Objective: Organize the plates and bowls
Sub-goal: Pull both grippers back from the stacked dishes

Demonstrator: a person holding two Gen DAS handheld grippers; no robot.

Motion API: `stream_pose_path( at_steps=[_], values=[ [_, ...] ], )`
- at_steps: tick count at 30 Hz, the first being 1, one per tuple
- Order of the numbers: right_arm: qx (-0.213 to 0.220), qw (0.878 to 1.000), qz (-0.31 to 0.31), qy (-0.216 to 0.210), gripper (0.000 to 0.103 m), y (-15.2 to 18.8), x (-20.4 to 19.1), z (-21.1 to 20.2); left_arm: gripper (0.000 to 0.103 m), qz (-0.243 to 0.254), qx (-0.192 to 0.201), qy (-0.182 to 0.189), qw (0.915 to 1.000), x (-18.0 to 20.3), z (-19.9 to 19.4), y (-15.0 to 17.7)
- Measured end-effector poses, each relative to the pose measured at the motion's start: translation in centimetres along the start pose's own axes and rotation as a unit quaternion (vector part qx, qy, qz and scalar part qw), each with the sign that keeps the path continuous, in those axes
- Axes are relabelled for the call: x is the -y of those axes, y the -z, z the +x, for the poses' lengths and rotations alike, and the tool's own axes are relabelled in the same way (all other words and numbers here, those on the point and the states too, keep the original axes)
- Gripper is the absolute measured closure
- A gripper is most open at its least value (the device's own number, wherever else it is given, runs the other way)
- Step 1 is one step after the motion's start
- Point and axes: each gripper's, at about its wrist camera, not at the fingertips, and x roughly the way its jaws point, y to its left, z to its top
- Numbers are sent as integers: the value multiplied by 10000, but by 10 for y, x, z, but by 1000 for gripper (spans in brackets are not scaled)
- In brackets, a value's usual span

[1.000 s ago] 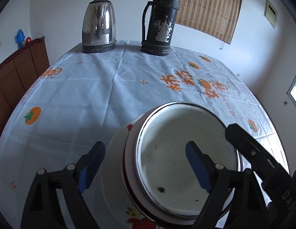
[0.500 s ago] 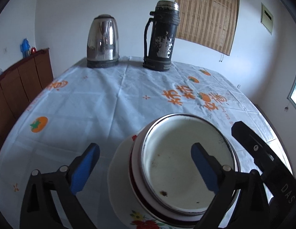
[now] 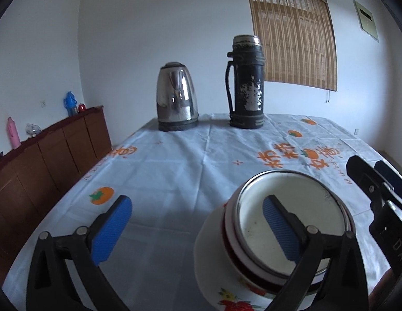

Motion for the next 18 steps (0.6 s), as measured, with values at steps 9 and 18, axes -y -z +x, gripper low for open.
stream_pose_path(
  at_steps=[9, 18],
  values=[
    [-85, 10000, -27, 19, 29, 4, 4, -3, 0, -307, -366, 415, 9980, -6, 3, 4],
    [25, 9999, -164, 3, 29, 7, 2, -13, 0, -13, -6, 242, 9997, 4, -11, 10]
  ],
)
